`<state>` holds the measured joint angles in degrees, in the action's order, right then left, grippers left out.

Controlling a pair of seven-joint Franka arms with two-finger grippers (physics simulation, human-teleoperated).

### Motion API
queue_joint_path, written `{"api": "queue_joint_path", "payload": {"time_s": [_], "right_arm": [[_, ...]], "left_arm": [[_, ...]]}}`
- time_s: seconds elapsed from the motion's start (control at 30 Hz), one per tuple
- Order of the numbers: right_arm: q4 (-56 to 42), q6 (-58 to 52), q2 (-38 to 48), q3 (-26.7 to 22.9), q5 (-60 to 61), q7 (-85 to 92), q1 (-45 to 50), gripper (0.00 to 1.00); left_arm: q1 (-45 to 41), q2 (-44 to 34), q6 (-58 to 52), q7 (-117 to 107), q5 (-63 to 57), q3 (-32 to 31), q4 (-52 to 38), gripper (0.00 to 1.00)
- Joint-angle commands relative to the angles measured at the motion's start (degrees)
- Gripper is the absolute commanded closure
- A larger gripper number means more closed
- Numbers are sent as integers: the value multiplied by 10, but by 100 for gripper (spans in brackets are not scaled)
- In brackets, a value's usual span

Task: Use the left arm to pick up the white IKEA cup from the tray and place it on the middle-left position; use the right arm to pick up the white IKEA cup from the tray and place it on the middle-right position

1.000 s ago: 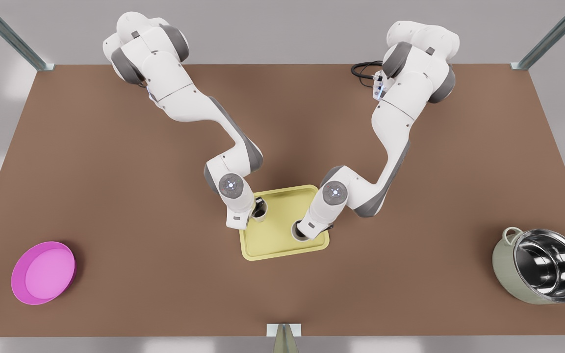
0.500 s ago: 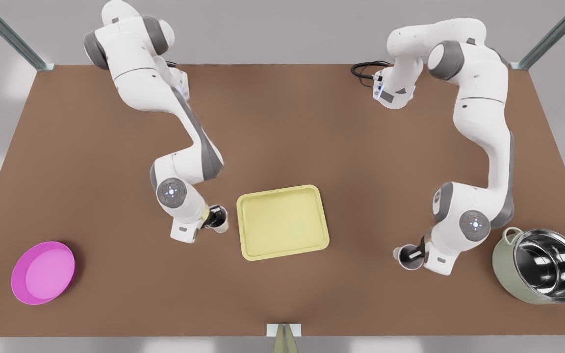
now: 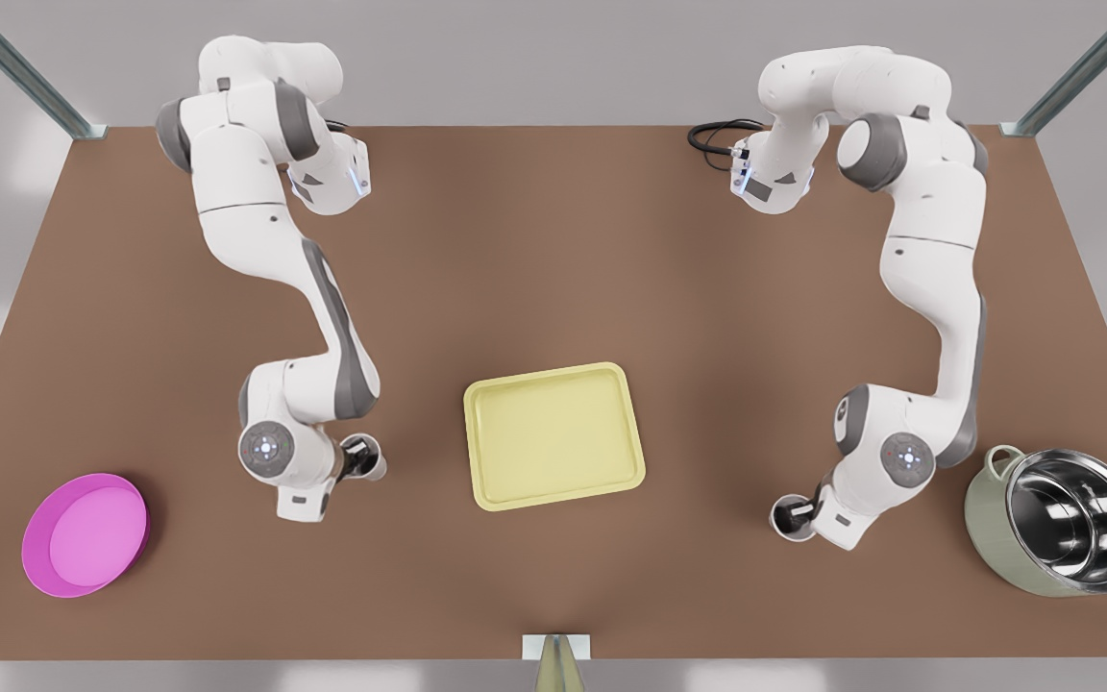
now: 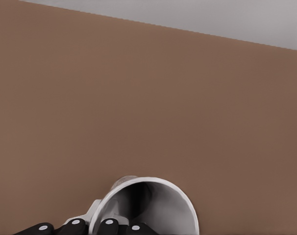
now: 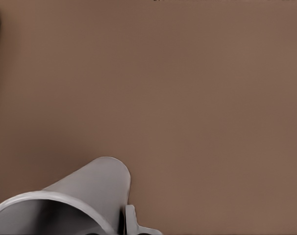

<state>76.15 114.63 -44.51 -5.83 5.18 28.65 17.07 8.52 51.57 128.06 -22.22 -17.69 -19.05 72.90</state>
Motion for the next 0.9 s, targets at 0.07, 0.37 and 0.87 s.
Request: {"api": "queue_joint_path", "payload": {"time_s": [0.07,0.37,0.87], "right_arm": [[-26,4,-28,-1,-7,149,0,87],[-33,5,-37,-3,-6,148,-1,64],[-34,-294,211,-8,39,-201,10,0]], "left_arm": [[1,3,24,119,26,0,0,85],[1,-5,16,126,18,1,-2,0],[101,-380,-208,205,110,-76,183,0]]}}
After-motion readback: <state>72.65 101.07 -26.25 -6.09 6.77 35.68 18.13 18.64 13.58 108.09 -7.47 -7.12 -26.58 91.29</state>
